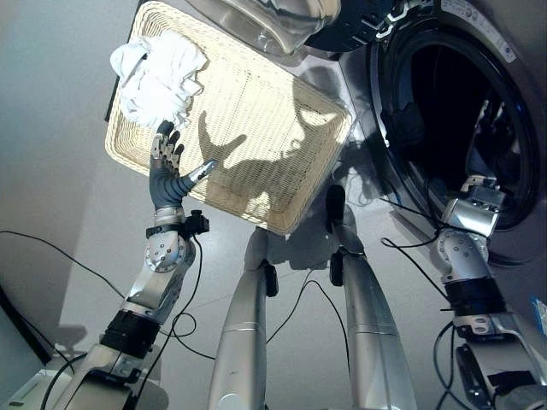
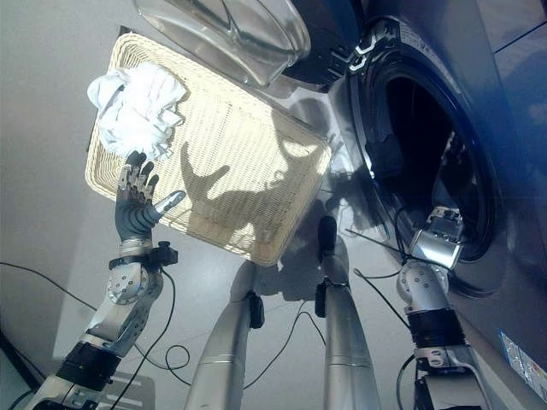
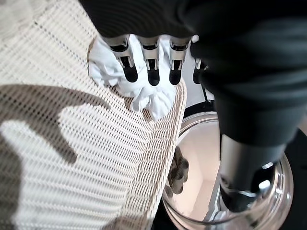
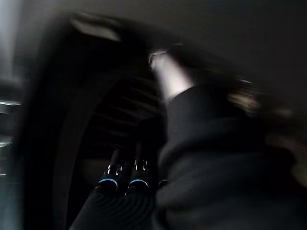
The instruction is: Put the clothes into the washing machine.
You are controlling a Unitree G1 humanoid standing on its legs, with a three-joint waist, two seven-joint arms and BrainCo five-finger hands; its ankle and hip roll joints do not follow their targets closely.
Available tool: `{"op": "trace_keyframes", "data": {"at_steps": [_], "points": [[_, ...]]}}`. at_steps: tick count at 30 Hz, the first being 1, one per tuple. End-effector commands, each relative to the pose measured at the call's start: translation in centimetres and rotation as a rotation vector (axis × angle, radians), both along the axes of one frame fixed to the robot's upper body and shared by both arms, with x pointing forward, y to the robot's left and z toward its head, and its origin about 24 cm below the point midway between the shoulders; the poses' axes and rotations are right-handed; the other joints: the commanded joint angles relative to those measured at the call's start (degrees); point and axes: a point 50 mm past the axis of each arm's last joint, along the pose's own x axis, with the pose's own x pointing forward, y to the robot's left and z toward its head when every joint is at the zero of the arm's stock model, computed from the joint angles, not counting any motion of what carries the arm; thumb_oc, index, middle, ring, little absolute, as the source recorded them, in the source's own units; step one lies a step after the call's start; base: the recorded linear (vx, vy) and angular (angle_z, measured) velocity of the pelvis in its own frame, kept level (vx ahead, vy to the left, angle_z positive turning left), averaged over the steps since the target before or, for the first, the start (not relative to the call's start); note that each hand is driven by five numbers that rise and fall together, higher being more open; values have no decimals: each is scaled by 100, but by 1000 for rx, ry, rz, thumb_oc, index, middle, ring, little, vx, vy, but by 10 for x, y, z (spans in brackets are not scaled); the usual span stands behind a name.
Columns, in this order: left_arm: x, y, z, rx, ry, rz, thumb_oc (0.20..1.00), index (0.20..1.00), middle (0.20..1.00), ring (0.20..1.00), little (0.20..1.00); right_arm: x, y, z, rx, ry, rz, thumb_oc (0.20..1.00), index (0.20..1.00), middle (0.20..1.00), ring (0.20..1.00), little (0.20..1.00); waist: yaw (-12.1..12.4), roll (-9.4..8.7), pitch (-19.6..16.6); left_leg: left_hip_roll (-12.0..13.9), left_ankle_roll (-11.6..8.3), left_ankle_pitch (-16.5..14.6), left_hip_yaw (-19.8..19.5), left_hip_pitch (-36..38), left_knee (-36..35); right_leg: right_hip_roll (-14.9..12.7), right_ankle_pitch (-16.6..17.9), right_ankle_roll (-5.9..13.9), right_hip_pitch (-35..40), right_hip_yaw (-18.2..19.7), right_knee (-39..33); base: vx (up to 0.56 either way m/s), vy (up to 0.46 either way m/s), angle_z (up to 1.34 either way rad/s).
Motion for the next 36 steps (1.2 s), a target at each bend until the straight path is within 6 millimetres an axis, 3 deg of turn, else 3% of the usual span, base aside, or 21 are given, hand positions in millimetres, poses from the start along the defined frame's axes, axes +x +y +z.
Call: {"op": "trace_keyframes", "data": {"at_steps": [1, 6, 9, 11, 14, 15, 16, 18, 21, 22, 24, 30, 36], "points": [[0, 17, 7, -22, -29, 41, 1000, 1000, 1000, 1000, 1000, -45, -60, 8, 251, -83, -295, 1000, 1000, 1000, 1000, 1000, -143, -162, -63, -303, -163, -522, 350, 282, 189, 152, 886, 606, 600, -72, -1164, -9, 38, -10], [5, 15, 6, -29, -12, 43, 1000, 1000, 1000, 1000, 1000, -58, -81, -19, 604, -30, -421, 1000, 1000, 1000, 1000, 1000, -155, -172, -63, -328, -192, -625, 328, 438, 243, 112, 857, 620, 788, -87, -1187, 13, 14, -1], [10, 7, 11, -29, -20, 33, 1000, 1000, 1000, 1000, 1000, -43, -83, -29, 652, 118, -365, 1000, 1000, 1000, 1000, 1000, -134, -153, -63, -371, -192, -574, 302, 329, 306, 95, 927, 591, 705, -92, -1181, 20, 16, 4], [11, -2, 12, -35, -16, 33, 1000, 1000, 1000, 1000, 1000, -14, -63, -15, 437, 345, -221, 1000, 1000, 1000, 1000, 1000, -81, -69, -63, -417, -170, -584, 271, 378, 285, 92, 904, 579, 749, -100, -1216, 41, 69, 2], [10, -4, 12, -24, -21, 43, 1000, 1000, 1000, 1000, 1000, -4, -51, -13, 345, 413, -173, 1000, 1000, 1000, 1000, 1000, -71, -55, -63, -420, -169, -564, 269, 367, 268, 92, 910, 572, 738, -105, -1226, 10, 32, -5], [7, -7, 12, 10, -39, 81, 1000, 1000, 1000, 1000, 1000, 10, -26, -14, 163, 527, -94, 1000, 1000, 1000, 1000, 1000, -60, -55, -63, -424, -152, -472, 276, 306, 222, 97, 961, 540, 679, -111, -1240, 21, 57, -12], [4, -5, 8, 57, -47, 134, 1000, 1000, 1000, 1000, 1000, 17, -7, -29, 26, 597, -38, 1000, 1000, 1000, 1000, 1000, -50, -63, -63, -417, -155, -487, 271, 357, 199, 103, 888, 536, 730, -137, -1199, 6, 44, -5], [0, -2, 4, 144, -69, 228, 1000, 1000, 1000, 1000, 1000, 17, 11, -50, -144, 643, -5, 1000, 1000, 1000, 1000, 1000, -49, -90, -63, -412, -151, -468, 262, 358, 184, 112, 845, 512, 740, -158, -1157, 8, 17, -2], [-6, 5, 2, 257, -109, 377, 1000, 1000, 1000, 1000, 1000, 14, 37, -67, -416, 709, 9, 1000, 1000, 1000, 1000, 1000, -59, -122, -63, -400, -139, -456, 269, 367, 182, 119, 799, 495, 761, -164, -1128, -7, 50, -3], [-6, 6, 2, 264, -111, 394, 1000, 1000, 1000, 1000, 1000, 14, 38, -69, -436, 714, 5, 1000, 1000, 1000, 1000, 1000, -62, -126, -63, -399, -140, -457, 270, 372, 184, 118, 795, 495, 765, -165, -1125, -14, 94, -3], [-11, 18, 4, 338, -154, 557, 1000, 1000, 1000, 1000, 1000, 10, 52, -83, -619, 761, -4, 1000, 1000, 1000, 1000, 1000, -70, -153, -63, -383, -151, -475, 266, 406, 219, 122, 743, 492, 798, -152, -1086, -15, 103, -4], [-21, 33, 2, 415, -212, 817, 1000, 1000, 1000, 1000, 1000, -6, 76, -121, -740, 848, 79, 1000, 1000, 1000, 1000, 1000, -80, -215, -63, -340, -168, -527, 266, 539, 276, 132, 618, 480, 908, -150, -985, -18, 104, -1], [-19, 40, -5, 488, -162, 930, 1000, 1000, 1000, 1000, 1000, -17, 101, -150, -833, 938, 199, 1000, 1000, 1000, 1000, 1000, -103, -255, -63, -298, -171, -517, 294, 654, 228, 126, 575, 494, 992, -135, -961, -25, 121, 2]]}}
